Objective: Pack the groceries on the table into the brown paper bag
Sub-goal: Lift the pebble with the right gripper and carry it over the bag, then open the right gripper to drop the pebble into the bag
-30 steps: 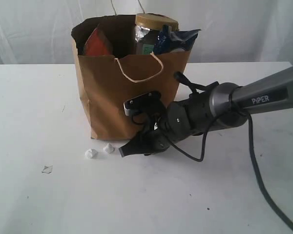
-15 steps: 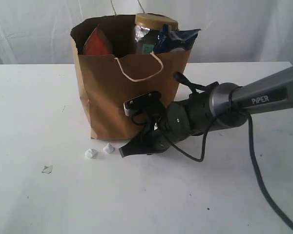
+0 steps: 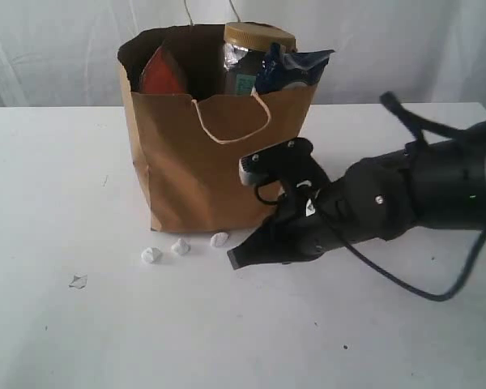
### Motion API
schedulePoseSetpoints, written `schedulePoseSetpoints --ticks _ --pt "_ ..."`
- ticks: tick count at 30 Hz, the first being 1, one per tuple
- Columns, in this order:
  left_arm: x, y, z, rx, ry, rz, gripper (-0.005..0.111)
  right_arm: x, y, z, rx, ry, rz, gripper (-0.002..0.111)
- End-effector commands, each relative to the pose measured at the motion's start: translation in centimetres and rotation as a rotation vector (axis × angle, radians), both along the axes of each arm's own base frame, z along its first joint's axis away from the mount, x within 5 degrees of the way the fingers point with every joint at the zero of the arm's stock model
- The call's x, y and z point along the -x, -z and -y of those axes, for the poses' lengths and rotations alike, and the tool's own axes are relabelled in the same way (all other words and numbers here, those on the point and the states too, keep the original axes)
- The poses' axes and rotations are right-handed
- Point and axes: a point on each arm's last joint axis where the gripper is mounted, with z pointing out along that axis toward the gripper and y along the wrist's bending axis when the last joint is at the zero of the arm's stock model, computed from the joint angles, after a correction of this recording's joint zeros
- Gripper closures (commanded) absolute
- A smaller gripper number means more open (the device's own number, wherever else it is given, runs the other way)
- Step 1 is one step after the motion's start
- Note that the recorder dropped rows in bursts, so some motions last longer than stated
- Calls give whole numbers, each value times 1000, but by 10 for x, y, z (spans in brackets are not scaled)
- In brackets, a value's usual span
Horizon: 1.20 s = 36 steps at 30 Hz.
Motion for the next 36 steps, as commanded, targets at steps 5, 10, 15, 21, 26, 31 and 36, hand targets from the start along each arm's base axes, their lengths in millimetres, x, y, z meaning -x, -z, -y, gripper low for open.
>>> schedulePoseSetpoints --ticks 5,10,15,21,26,31,36 --pt "0 0 0 10 -3 10 107 46 -102 35 -134 -29 232 108" --pt "0 0 0 10 -3 10 107 55 -151 43 -228 -30 395 108" --pt "0 0 0 10 -3 10 107 29 -186 26 -296 -42 600 108" --pt "0 0 0 10 -3 10 107 -21 -180 -9 -256 -60 602 108" --pt "0 0 0 10 -3 10 107 -57 -157 -35 -201 -87 577 108" --pt "0 0 0 10 -3 10 107 -77 -150 -50 -199 -87 578 104" --pt "0 0 0 10 -3 10 107 -79 -150 -51 -202 -84 567 46"
